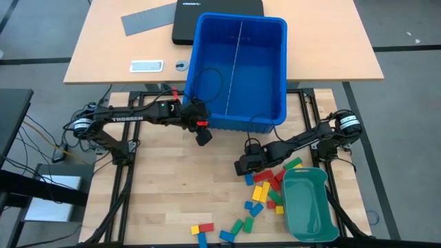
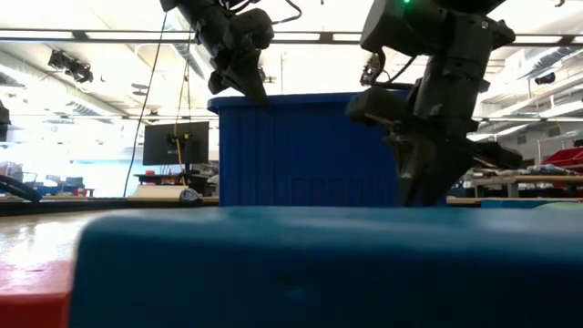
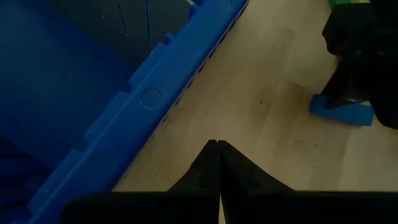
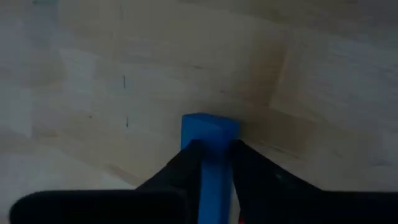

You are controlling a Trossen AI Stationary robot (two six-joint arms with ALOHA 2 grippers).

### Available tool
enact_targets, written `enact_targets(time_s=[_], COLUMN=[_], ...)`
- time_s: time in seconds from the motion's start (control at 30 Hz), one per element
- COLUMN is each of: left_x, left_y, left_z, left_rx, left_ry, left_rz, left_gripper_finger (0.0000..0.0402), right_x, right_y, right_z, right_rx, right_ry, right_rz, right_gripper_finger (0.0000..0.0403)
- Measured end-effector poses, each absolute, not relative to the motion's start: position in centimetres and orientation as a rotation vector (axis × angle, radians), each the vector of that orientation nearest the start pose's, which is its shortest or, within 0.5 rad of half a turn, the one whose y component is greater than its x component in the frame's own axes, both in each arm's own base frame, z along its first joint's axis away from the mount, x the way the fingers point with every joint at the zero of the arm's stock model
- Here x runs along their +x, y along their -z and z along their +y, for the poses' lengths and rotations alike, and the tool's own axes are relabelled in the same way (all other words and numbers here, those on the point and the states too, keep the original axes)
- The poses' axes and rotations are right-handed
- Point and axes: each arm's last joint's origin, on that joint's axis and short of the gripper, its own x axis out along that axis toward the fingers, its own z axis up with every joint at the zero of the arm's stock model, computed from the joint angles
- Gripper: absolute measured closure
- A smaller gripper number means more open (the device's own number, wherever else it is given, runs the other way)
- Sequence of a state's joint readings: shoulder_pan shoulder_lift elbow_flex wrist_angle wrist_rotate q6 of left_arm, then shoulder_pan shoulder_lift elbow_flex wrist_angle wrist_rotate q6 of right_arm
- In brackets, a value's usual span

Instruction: Sort Items/Unsort Items

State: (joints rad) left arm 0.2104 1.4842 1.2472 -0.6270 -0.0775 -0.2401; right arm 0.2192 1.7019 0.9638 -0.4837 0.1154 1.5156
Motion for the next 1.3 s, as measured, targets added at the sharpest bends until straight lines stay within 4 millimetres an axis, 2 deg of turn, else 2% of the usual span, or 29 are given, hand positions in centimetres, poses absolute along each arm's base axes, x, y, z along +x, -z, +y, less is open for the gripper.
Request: enact_targets(time_s=[0.23, 0.5, 0.63, 0.8, 0.97, 1.1, 1.2, 1.3], left_x=[30.5, 30.5, 30.5, 30.4, 30.1, 29.0, 28.1, 27.6], left_y=[-29.4, -29.4, -29.4, -29.9, -31.4, -33.3, -34.3, -34.7], left_z=[6.7, 6.7, 6.7, 6.6, 6.5, 6.4, 6.8, 7.3], left_rx=[-0.289, -0.305, -0.307, -0.338, -0.355, -0.377, -0.433, -0.498], left_ry=[-0.374, -0.381, -0.378, -0.350, -0.329, -0.322, -0.346, -0.341], left_rz=[0.825, 0.821, 0.821, 0.787, 0.698, 0.600, 0.552, 0.528], left_gripper_finger=[0.0401, 0.0400, 0.0400, 0.0400, 0.0400, 0.0400, 0.0400, 0.0400], right_x=[30.8, 31.9, 32.5, 33.7, 34.2, 34.3, 34.0, 33.6], right_y=[-16.4, -18.9, -21.6, -26.7, -32.8, -37.2, -39.1, -39.4], right_z=[6.4, 6.1, 5.5, 4.1, 1.6, -1.7, -4.8, -7.7], right_rx=[1.071, 0.998, 0.907, 0.771, 0.645, 0.630, 0.685, 0.749], right_ry=[0.756, 0.701, 0.676, 0.579, 0.542, 0.540, 0.591, 0.631], right_rz=[1.005, 1.055, 1.099, 1.103, 1.001, 0.854, 0.767, 0.730], right_gripper_finger=[0.0335, 0.0307, 0.0282, 0.0276, 0.0317, 0.0363, 0.0377, 0.0364])
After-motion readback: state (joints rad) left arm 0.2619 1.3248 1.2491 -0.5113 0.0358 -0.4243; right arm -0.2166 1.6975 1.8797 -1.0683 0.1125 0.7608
